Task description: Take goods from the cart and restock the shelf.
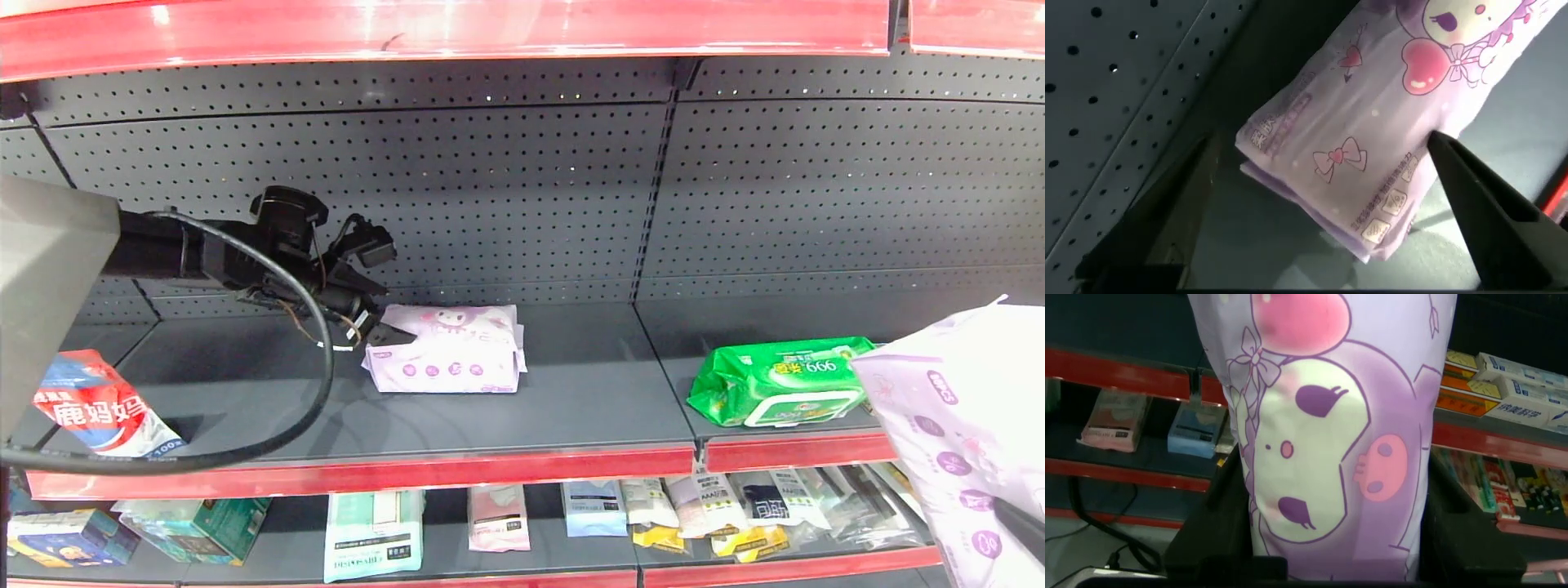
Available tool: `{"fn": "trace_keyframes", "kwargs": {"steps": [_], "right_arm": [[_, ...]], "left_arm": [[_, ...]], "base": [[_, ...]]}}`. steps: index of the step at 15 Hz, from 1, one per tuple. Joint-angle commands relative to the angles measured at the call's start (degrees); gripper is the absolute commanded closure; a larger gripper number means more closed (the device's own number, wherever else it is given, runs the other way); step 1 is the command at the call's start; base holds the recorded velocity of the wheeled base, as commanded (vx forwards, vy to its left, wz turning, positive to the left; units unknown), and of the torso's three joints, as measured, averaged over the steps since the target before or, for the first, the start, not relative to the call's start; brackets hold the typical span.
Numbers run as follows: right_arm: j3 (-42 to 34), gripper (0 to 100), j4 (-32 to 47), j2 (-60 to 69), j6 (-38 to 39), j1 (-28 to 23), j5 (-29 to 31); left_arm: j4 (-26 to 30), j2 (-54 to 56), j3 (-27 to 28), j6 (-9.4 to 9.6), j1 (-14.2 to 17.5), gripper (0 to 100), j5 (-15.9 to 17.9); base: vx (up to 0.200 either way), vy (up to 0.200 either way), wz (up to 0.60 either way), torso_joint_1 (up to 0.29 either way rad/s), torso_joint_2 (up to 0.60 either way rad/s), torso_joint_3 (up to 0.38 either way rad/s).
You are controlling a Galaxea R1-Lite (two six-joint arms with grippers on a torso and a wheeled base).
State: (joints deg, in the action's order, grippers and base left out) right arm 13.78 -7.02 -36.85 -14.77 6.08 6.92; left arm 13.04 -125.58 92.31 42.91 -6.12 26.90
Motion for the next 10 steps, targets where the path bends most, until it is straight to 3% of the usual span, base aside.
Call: {"fn": "trace_keyframes", "kwargs": {"steps": [1, 10], "right_arm": [[0.02, 100, -0.01, 0.2, -0.25, -0.02, 0.02], [0.11, 100, -0.01, -0.06, -0.43, 0.07, 0.02]], "left_arm": [[0.32, -1.43, 1.12, -0.02, -0.47, 0, -0.01], [9.63, -5.56, 11.49, 0.51, -1.26, 0, -0.01]], "base": [[0.0, 0.0, 0.0, 0.0, 0.0, 0.0], [0.0, 0.0, 0.0, 0.0, 0.0, 0.0]]}}
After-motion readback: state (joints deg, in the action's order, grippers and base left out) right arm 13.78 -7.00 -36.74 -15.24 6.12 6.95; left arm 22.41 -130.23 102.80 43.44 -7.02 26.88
